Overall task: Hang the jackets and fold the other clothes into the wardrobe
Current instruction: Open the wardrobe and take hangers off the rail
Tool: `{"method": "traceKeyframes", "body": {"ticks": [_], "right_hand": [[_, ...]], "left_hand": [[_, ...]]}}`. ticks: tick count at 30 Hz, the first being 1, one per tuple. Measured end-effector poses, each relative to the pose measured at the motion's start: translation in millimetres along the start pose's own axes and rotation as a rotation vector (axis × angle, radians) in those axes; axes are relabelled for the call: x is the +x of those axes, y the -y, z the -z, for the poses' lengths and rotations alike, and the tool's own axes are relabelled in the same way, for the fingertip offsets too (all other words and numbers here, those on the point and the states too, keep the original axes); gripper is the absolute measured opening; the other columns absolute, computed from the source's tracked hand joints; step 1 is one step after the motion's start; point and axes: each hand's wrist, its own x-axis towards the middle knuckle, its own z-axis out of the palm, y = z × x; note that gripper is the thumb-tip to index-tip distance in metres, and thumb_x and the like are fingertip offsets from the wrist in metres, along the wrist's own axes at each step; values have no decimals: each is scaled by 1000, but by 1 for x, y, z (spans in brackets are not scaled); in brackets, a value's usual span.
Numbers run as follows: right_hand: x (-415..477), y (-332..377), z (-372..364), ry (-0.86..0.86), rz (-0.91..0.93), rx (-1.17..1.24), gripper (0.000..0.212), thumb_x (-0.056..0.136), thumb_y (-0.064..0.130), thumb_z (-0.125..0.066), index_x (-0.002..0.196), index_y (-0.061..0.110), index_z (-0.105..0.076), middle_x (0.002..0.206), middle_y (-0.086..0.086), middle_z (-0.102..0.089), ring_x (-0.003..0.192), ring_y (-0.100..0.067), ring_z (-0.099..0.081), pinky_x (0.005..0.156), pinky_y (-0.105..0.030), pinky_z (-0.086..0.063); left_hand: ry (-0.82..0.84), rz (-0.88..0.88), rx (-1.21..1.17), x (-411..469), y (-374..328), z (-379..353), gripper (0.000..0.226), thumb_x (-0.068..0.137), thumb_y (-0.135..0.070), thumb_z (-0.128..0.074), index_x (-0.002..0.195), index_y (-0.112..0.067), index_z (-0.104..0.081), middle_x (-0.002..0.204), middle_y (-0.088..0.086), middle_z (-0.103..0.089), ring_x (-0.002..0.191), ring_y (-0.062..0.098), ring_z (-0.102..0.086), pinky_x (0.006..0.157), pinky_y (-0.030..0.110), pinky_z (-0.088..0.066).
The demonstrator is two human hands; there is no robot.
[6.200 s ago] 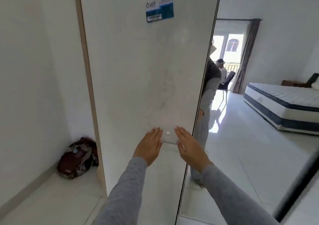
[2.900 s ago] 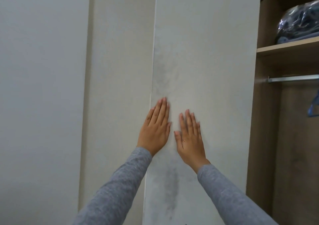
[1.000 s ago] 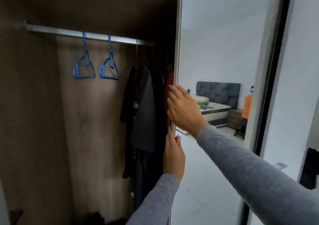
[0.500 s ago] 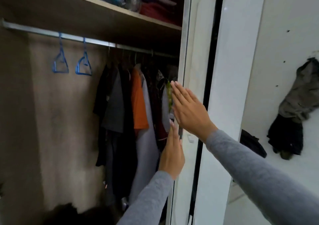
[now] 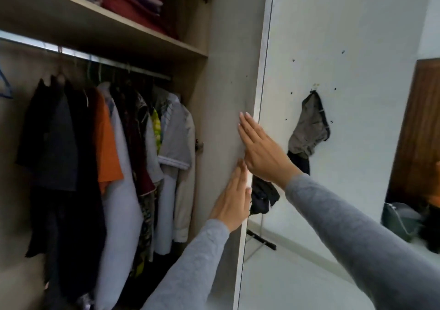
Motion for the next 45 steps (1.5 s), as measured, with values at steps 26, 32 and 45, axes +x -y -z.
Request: {"method": "traceKeyframes", "body": {"ticks": [26, 32, 45], "right_hand": [[-42, -150, -150, 119, -459, -226, 67, 79, 14, -31, 146, 5, -29, 156, -13, -21, 145, -27, -17, 117, -41, -21], [-43, -164, -184, 80, -517, -205, 67, 88, 11, -38, 151, 12, -14, 159, -5, -3, 147, -21, 1, 120, -39, -8], [-44, -161, -217, -2, -563, -292, 60, 93, 21, -32, 150, 9, -17, 158, -9, -8, 147, -24, -2, 120, -39, -2]], "left_hand": [[-118, -401, -70, 190, 58, -196, 56, 95, -27, -33, 146, -6, -21, 154, 9, -21, 142, 21, -18, 113, 39, -18], [-189, -389, -77, 216, 77, -215, 56, 96, -29, -33, 146, -4, -26, 154, 10, -22, 143, 21, -18, 116, 39, -15], [-180, -396, -19, 218, 87, -237, 60, 97, -32, -28, 149, -6, -10, 157, 7, -7, 146, 18, -3, 118, 40, -10]]}}
